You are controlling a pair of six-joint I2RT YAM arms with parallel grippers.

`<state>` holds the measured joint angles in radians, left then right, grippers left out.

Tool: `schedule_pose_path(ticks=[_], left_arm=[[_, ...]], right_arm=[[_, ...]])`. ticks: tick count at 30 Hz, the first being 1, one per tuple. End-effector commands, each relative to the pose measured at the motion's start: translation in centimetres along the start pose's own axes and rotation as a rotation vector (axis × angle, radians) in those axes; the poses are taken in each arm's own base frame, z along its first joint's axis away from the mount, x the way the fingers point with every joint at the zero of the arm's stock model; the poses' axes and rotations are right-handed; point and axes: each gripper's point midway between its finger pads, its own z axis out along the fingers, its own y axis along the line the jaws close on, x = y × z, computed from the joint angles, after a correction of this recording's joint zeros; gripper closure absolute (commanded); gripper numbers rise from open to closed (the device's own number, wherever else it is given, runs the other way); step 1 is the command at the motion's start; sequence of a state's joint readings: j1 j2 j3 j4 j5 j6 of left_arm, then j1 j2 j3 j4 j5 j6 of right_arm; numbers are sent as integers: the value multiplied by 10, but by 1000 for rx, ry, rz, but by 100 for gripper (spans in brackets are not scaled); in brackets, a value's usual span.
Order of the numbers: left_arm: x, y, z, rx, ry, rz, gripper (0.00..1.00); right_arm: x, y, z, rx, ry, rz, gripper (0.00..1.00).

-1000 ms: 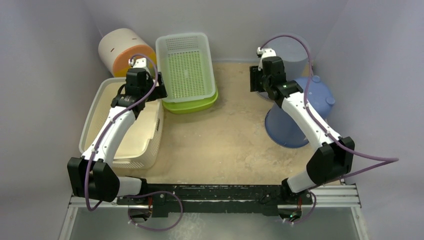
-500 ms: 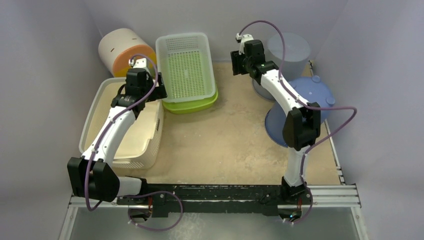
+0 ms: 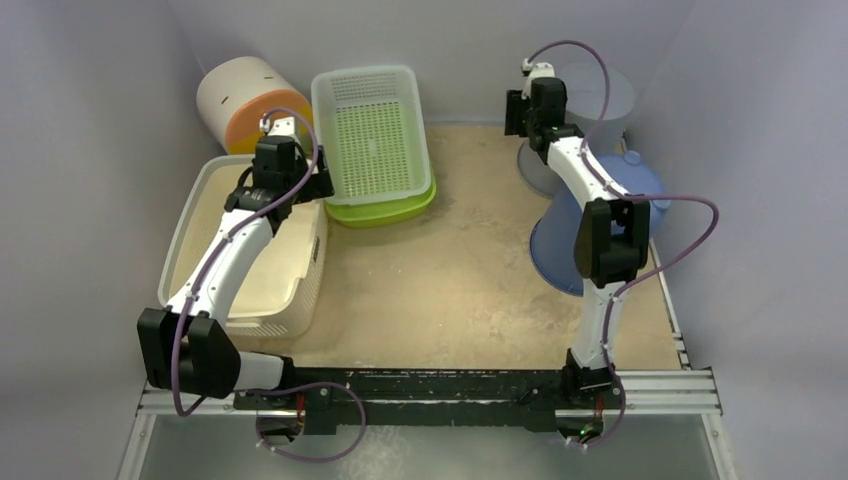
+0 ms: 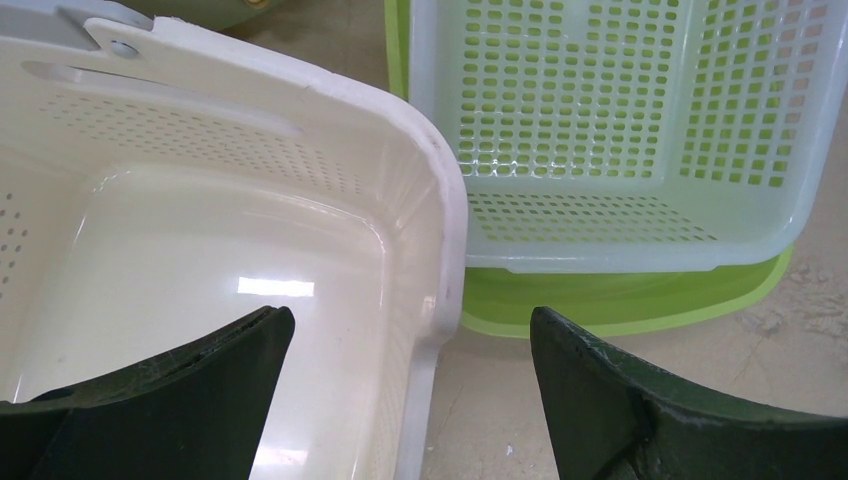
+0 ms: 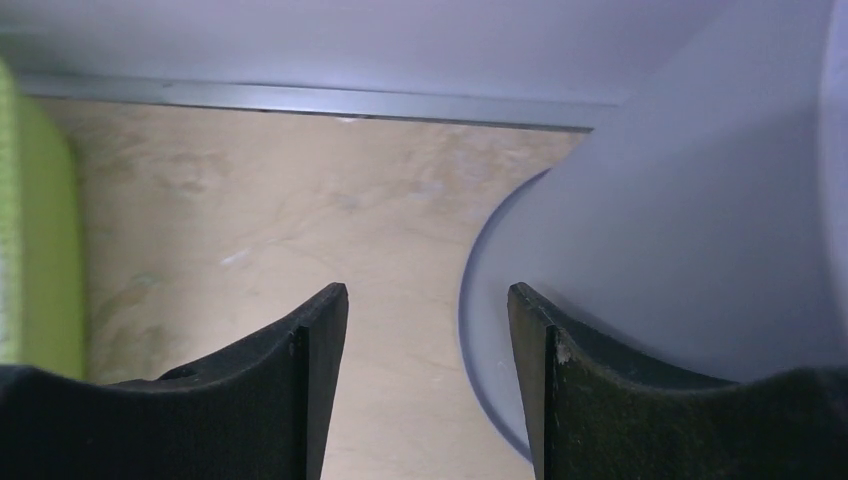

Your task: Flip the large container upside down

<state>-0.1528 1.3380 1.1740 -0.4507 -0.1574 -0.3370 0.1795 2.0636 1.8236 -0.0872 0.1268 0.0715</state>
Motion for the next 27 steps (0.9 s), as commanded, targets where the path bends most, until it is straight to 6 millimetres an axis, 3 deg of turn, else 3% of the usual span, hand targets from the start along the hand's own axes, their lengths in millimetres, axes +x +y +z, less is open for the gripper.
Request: schedule_pose_path(ticks=[1, 7, 10, 13, 16, 21, 27], left_arm=[[-14, -2, 1, -2, -35, 9, 10], [-11, -2, 5, -3, -25, 2, 10], [-11, -2, 5, -5, -27, 2, 10], [-12, -2, 5, -4, -29, 1, 10], [-14, -3, 3, 2, -36, -5, 10], [-16, -3, -1, 4, -52, -8, 10], [-14, 1, -4, -9, -53, -15, 10]], right_arm=[[-13, -51, -3, 112, -67, 40, 37], [12, -96, -13, 210, -36, 29, 37], [16, -109, -24, 239, -32, 13, 37], [7, -107, -35, 219, -55, -2, 37], [-16, -103, -46, 192, -101, -24, 37], [-46, -61, -58, 23, -132, -81, 37], [-52, 30, -76, -169, -108, -185, 38]])
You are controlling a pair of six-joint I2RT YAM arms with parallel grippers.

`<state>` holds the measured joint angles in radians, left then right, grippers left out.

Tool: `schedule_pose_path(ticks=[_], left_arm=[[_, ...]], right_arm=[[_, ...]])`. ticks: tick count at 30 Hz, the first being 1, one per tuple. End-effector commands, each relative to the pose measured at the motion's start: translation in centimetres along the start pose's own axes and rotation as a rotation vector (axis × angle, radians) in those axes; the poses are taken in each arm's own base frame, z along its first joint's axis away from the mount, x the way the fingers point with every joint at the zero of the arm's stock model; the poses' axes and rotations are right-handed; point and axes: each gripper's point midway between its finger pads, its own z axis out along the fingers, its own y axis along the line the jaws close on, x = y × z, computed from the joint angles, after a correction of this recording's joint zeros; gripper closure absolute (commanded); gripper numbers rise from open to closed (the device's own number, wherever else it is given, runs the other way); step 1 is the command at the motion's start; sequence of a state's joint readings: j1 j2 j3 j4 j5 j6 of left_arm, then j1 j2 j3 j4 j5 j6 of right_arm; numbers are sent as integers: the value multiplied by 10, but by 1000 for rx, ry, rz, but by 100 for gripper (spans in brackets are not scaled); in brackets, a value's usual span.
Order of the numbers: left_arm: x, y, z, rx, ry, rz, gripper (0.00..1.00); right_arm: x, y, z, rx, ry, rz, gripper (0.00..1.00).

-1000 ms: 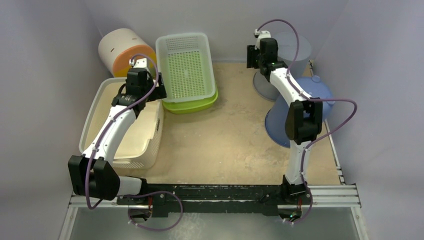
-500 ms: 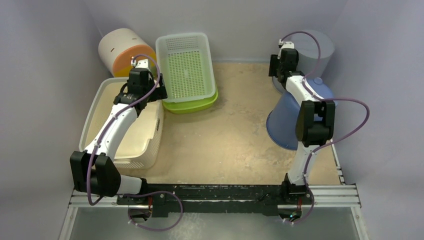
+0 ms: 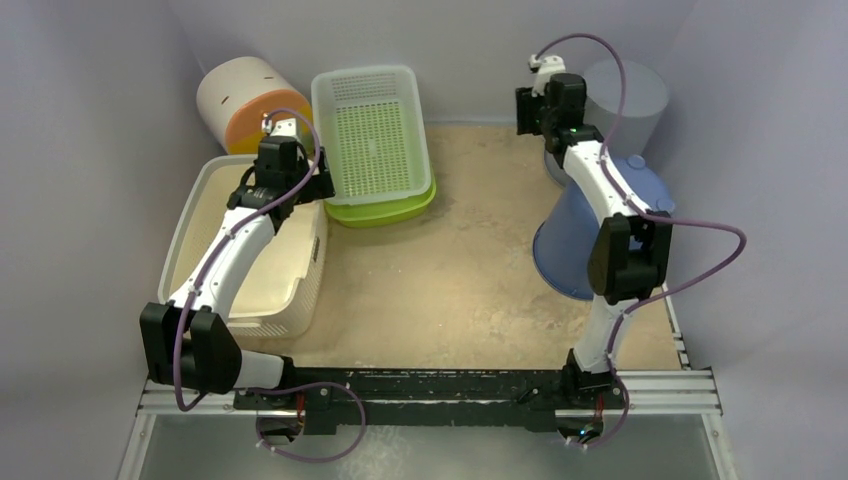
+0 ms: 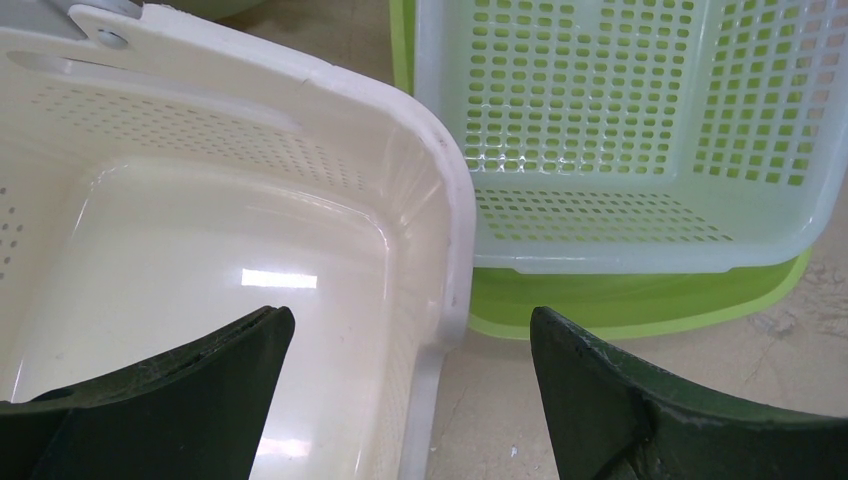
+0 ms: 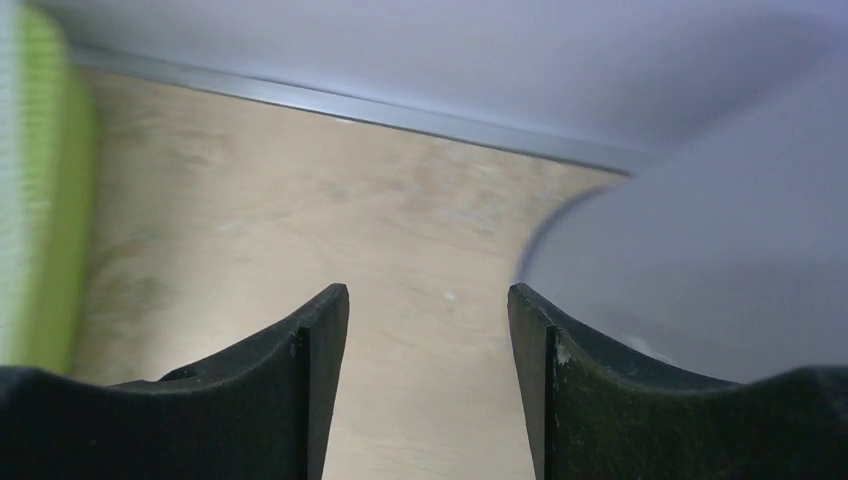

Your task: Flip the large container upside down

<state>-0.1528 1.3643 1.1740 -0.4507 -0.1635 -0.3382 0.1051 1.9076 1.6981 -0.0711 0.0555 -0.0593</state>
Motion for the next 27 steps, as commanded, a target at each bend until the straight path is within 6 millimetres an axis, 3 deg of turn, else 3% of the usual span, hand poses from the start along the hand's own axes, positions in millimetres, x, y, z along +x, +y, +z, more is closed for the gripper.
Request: schedule_pose_path(ticks=[1, 5, 11, 13, 20, 27], left_arm=[[-19, -1, -12, 6, -74, -21, 10], [-19, -3, -13, 16, -82, -32, 10], [-15, -2, -13, 18, -75, -23, 10], [-15, -2, -13, 19, -73, -21, 10], [-18, -3, -12, 18, -80, -22, 10], [-13, -3, -11, 25, -81, -47, 10]], right_arm=[[-41, 80, -39, -186, -67, -86, 38], [-9, 105, -50, -241, -25, 3, 38], [76, 117, -56, -286, 119, 47, 38], [92, 119, -57, -287, 160, 83, 38], [123, 82, -74, -71, 238, 127, 38], [175, 33, -118, 115, 332, 241, 38]])
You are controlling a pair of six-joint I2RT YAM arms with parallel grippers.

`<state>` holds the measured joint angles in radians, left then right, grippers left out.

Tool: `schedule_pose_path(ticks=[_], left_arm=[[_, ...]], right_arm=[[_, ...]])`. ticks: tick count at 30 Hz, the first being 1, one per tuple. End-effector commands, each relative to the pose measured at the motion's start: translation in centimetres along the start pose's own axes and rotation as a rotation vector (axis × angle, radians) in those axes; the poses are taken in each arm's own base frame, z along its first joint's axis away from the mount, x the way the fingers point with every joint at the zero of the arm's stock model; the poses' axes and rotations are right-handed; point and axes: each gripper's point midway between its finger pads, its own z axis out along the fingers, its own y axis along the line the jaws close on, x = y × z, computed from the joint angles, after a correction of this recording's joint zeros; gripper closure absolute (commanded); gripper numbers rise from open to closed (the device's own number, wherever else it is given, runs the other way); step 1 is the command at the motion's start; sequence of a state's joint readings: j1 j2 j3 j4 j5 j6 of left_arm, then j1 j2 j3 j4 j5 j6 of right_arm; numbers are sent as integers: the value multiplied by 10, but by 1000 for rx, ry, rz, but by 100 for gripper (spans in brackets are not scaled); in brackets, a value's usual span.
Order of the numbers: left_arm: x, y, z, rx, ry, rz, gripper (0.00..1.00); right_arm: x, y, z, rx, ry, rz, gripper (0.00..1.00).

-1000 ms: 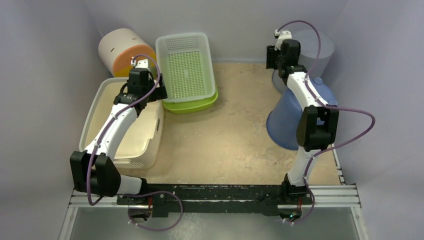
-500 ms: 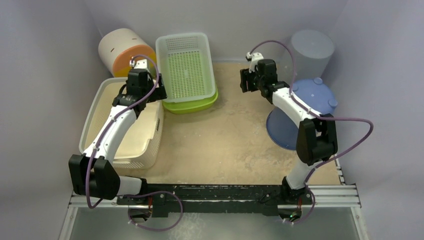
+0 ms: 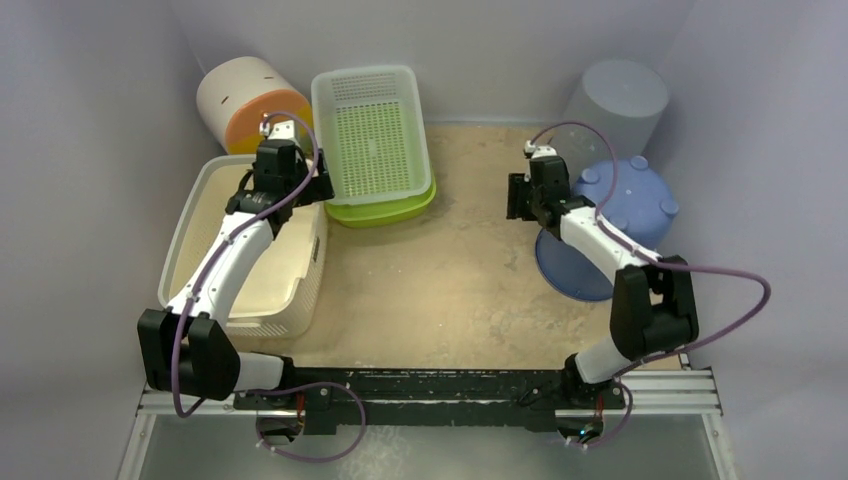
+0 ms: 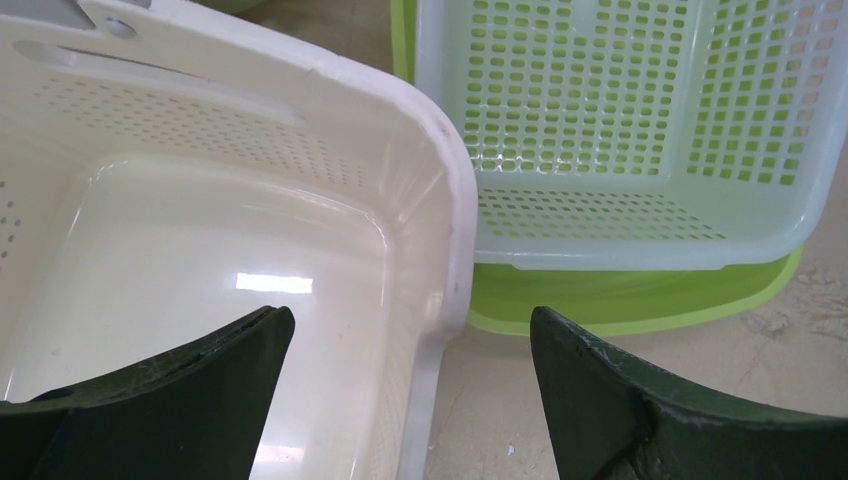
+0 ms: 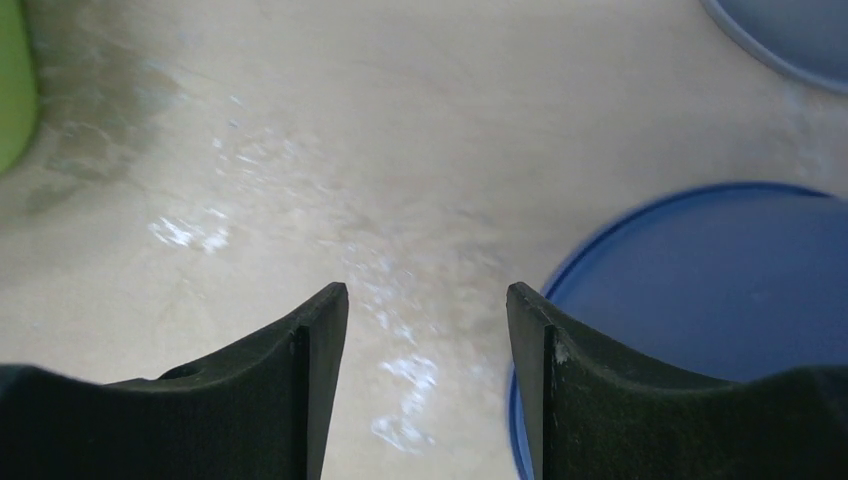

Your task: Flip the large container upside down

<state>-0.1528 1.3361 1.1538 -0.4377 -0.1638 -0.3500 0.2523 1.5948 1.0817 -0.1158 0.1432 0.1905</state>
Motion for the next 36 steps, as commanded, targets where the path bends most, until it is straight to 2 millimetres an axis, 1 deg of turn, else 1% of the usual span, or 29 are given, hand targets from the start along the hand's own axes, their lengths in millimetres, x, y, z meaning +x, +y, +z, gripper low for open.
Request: schedule_pose_path(ticks=[1, 2, 5, 7, 9, 10, 12, 14, 15, 17, 18, 20, 23, 24, 26, 28, 30, 31, 32, 33, 35, 36], left_arm=[[-11, -4, -5, 22, -60, -35, 10], [-10, -4, -6, 25, -60, -36, 10], [-10, -4, -6, 26, -59, -34, 10], [-12, -5, -7, 28, -63, -36, 10], [-14, -6, -7, 32, -67, -41, 10], [-15, -7, -7, 34, -71, -44, 10], [-17, -7, -9, 36, -77, -47, 10], [-17, -6, -10, 31, -81, -46, 10], [-17, -6, -10, 30, -81, -47, 10], [-15, -5, -9, 28, -77, -44, 10], [-15, -5, -9, 28, -77, -45, 10], [-15, -5, -8, 27, -76, -47, 10], [-16, -4, -6, 18, -77, -48, 10], [-17, -1, -6, 1, -80, -50, 10], [-21, 7, -9, -50, -93, -57, 10], [-28, 15, -14, -94, -117, -62, 10], [-35, 21, -18, -129, -134, -60, 10], [-39, 23, -20, -141, -141, -57, 10], [-43, 24, -22, -151, -149, -56, 10], [-46, 26, -24, -165, -152, -55, 10], [-51, 31, -26, -197, -158, -57, 10], [-53, 34, -26, -215, -162, -59, 10]], right_arm=[[20, -48, -28, 135, -9, 160, 38], [29, -57, -32, 145, -8, 188, 38], [38, -81, -43, 185, -27, 232, 37], [39, -92, -48, 228, -27, 227, 37], [37, -103, -52, 285, -27, 228, 37], [35, -106, -53, 298, -28, 230, 36], [26, -103, -52, 271, -39, 225, 36], [10, -94, -52, 218, -72, 218, 36], [-5, -92, -53, 197, -113, 183, 37], [-28, -75, -58, 117, -170, 146, 38], [-44, -65, -62, 87, -206, 122, 38], [-66, -41, -66, 36, -242, 57, 38], [-91, 8, -69, -39, -266, -56, 38], [-99, 26, -70, -72, -275, -80, 38], [-115, 52, -68, -142, -286, -99, 38], [-130, 69, -65, -204, -302, -88, 39], [-145, 82, -60, -252, -325, -86, 41], [-152, 89, -58, -275, -332, -91, 41], [-152, 96, -50, -298, -320, -105, 42], [-154, 106, -46, -325, -317, -122, 43], [-157, 129, -42, -387, -309, -179, 44], [-155, 144, -41, -419, -304, -216, 44]])
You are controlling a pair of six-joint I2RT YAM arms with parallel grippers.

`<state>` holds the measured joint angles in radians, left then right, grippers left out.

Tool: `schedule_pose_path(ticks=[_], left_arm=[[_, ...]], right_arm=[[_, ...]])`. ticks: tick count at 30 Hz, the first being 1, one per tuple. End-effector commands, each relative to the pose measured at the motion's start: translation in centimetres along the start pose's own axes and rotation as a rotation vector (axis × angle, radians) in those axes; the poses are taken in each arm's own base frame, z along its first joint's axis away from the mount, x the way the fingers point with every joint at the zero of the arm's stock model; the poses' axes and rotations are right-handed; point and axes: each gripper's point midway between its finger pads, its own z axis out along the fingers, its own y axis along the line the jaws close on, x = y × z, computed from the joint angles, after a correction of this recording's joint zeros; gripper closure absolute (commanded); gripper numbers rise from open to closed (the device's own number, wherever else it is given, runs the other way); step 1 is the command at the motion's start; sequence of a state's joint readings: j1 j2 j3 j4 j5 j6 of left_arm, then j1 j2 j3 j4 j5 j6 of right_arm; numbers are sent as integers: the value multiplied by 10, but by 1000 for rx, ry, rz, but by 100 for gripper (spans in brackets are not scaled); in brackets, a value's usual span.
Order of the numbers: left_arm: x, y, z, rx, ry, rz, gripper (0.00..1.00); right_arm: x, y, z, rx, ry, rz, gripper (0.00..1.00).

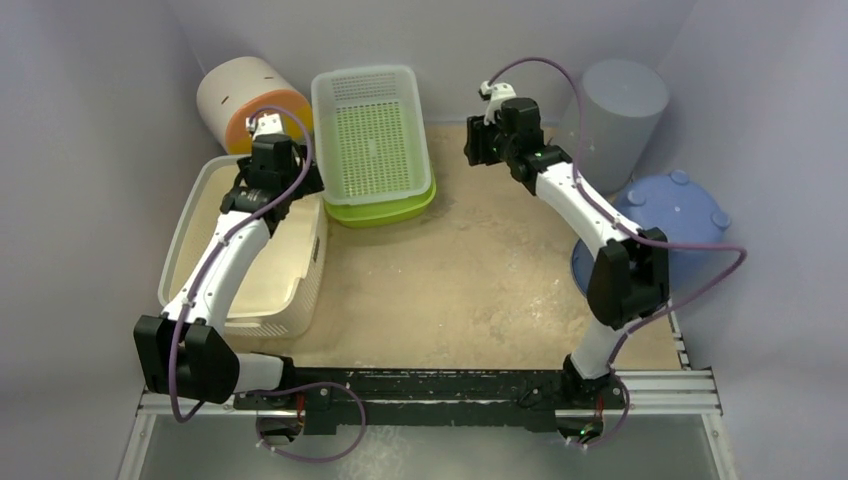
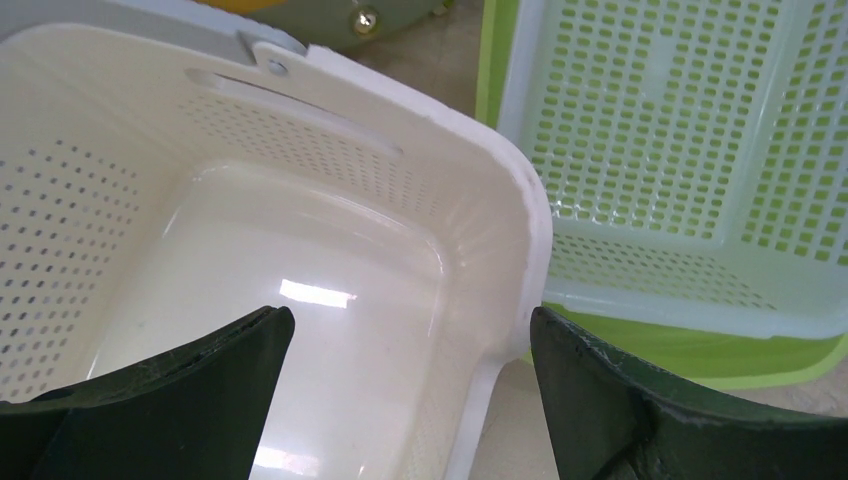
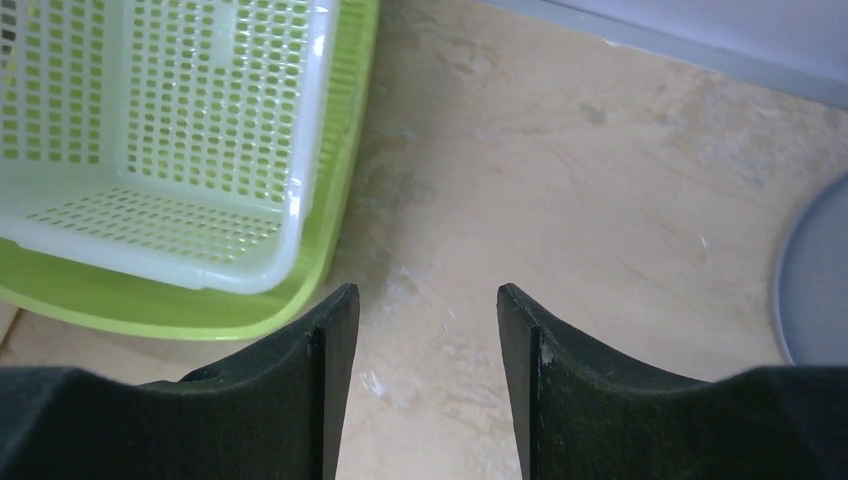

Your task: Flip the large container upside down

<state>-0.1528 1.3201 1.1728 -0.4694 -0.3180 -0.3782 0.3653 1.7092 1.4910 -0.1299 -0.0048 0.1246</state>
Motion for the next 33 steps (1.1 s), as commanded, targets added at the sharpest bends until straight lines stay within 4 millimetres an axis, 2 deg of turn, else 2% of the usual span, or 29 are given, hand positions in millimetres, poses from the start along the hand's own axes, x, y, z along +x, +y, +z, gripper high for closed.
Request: schedule_pose_path(ticks=[1, 5, 8, 14, 17, 23, 33], left_arm=[[-41, 13, -14, -84, -107, -36, 10], [-42, 27, -9, -114, -102, -85, 10], [-45, 35, -8, -119, -109, -117, 10], [-45, 42, -9, -122, -108, -110, 9], [-40, 43, -8, -120, -100, -110, 9], [-37, 42, -9, -108, -104, -125, 9], [-33, 43, -6, -114, -93, -123, 9]], right_arm=[[-26, 60, 12, -194, -38, -128, 44], [-17, 121, 20, -309, -17, -275, 44], [-11, 157, 20, -377, -18, -324, 44], [4, 205, 22, -461, -15, -410, 44], [24, 212, 39, -461, 43, -452, 44], [45, 217, 62, -461, 83, -539, 41], [61, 214, 71, -465, 98, -592, 32]])
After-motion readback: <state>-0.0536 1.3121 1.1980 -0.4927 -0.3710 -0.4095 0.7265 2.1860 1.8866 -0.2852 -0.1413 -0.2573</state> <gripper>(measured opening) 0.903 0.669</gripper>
